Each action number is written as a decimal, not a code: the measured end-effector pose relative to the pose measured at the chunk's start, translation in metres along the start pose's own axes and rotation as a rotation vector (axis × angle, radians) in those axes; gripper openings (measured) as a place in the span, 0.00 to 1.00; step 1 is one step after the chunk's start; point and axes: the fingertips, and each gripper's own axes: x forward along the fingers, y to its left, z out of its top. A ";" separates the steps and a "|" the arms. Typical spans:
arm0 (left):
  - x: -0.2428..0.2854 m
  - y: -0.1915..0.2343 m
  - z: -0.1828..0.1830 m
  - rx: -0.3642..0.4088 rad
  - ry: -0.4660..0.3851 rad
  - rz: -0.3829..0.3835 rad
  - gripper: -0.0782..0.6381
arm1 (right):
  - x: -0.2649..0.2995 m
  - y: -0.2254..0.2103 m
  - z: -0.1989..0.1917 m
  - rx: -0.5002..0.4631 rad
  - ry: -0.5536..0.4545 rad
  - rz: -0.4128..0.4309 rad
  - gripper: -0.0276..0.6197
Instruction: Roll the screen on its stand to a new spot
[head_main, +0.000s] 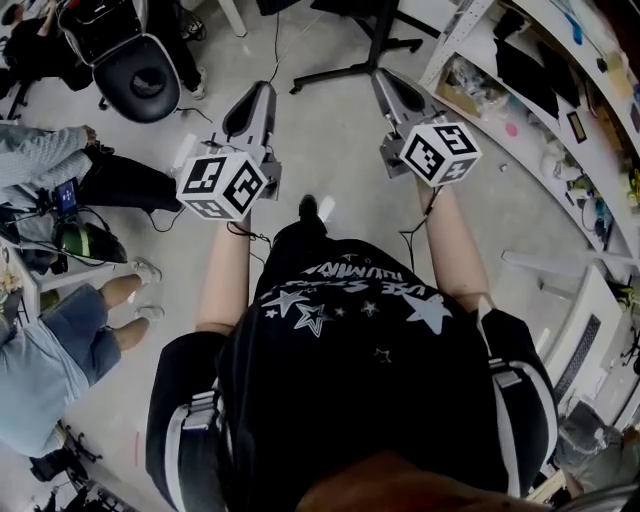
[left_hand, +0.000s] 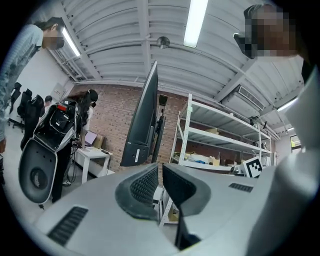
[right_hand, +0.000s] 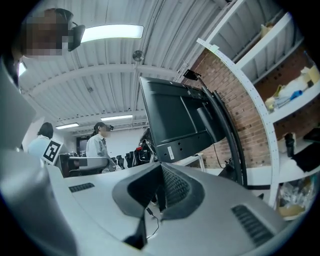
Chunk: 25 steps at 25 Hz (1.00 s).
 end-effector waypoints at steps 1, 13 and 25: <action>0.009 0.007 0.008 0.003 0.010 0.001 0.13 | 0.011 -0.002 0.007 0.006 0.001 -0.001 0.05; 0.107 0.088 0.025 0.012 0.040 -0.070 0.13 | 0.111 -0.050 0.021 0.018 -0.029 -0.078 0.05; 0.188 0.120 0.048 0.031 0.031 -0.210 0.54 | 0.176 -0.080 0.023 -0.004 -0.067 -0.142 0.05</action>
